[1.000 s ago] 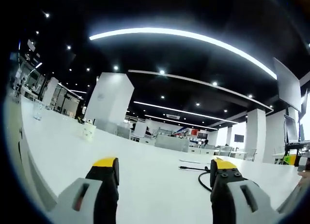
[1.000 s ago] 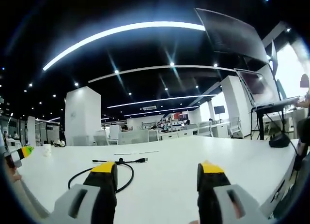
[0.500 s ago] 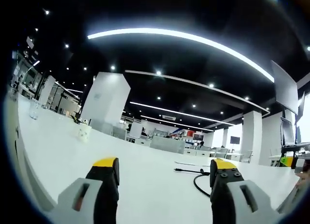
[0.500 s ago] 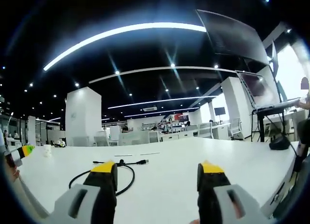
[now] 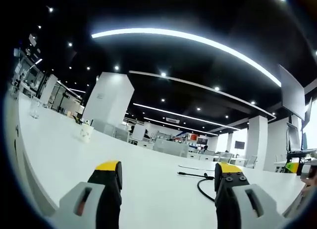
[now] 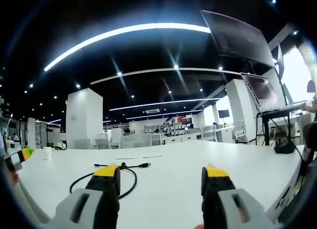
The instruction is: Find the charging cable on the desk, coil it up and secure with Velcro.
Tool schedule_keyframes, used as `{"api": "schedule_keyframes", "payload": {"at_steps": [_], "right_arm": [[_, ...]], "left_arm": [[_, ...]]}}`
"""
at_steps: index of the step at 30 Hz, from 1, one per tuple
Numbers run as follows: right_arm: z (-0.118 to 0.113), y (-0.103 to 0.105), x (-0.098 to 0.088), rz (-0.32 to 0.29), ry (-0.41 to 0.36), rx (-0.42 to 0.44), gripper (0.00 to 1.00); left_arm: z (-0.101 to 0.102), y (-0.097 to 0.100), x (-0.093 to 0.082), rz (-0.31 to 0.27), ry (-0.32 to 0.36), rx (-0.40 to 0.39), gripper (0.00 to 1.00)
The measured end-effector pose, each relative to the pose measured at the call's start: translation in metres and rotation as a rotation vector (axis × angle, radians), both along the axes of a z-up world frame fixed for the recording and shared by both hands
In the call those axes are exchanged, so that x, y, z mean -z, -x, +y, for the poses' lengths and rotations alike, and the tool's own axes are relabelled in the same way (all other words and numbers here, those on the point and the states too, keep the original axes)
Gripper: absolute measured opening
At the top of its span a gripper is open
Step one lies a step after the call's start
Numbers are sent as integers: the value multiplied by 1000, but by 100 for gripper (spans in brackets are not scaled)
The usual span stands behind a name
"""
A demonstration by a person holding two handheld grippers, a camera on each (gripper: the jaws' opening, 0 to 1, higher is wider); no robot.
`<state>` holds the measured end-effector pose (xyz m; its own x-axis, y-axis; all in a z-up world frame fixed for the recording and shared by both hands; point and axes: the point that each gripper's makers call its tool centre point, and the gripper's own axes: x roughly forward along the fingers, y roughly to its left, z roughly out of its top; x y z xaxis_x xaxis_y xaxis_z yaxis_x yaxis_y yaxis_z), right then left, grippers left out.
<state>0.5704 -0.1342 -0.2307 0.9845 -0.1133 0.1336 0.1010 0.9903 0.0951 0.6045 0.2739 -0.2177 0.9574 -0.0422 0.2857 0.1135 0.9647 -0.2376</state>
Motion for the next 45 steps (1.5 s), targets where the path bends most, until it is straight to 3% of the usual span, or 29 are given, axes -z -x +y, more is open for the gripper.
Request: {"api": "schedule_keyframes", "payload": {"at_steps": [13,18,45], "right_arm": [[5,-1,2,10,1,-10,66],[13,6,-9,-15,27,-13,67],[11,3,-2,10,28,-24,67]], "left_arm": [[0,0,2,3,8,6,76],[10,2,1,-4,32,-2,76],[2,-1,7,7,53,25,76]]}}
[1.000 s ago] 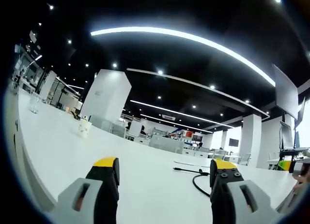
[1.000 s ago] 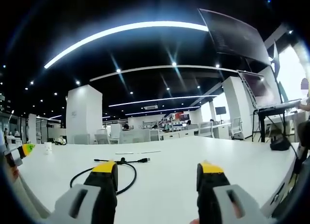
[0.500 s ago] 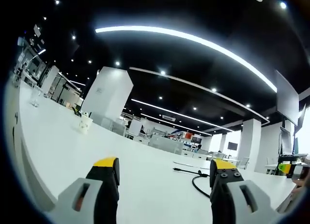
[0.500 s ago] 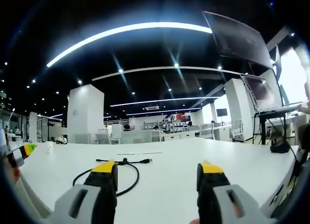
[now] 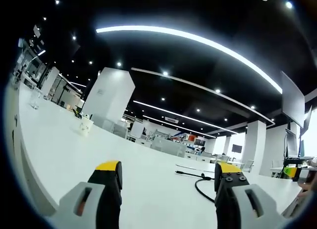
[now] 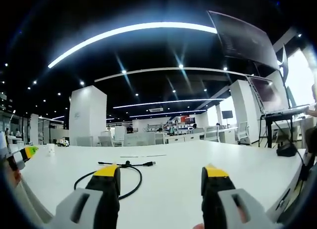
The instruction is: Find the charging cable on the desk, coil it up and secure with Velcro.
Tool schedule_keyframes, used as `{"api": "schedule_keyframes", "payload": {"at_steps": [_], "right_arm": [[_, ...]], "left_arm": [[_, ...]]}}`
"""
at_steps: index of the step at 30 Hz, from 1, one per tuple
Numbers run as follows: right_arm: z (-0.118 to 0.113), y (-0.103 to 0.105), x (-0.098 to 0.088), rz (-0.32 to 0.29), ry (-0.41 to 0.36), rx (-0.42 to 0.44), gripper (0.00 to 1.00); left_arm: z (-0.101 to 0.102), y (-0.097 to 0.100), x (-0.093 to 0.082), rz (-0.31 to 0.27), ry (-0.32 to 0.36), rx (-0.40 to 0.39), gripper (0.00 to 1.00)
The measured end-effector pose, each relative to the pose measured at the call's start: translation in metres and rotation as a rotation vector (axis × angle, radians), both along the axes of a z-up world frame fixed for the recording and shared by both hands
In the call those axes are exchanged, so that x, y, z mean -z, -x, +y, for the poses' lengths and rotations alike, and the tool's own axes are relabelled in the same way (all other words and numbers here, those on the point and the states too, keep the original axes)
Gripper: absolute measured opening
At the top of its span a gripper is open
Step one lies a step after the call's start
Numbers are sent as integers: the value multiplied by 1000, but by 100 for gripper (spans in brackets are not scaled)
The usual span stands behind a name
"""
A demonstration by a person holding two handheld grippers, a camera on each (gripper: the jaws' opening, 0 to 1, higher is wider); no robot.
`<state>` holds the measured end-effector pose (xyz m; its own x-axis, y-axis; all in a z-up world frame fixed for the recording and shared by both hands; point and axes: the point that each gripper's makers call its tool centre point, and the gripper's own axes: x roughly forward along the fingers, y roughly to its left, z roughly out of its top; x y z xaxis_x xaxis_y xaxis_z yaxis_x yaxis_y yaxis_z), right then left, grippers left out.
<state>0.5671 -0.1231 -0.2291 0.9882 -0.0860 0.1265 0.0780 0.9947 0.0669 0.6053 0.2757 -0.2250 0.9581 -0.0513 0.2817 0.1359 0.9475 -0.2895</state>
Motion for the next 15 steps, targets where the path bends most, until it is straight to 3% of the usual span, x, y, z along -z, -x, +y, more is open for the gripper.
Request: {"api": "schedule_keyframes", "payload": {"at_steps": [15], "right_arm": [[-4,3,1,-5,-13,4,67]], "left_arm": [[-3,2,-5,-3,-12,1,76]]}}
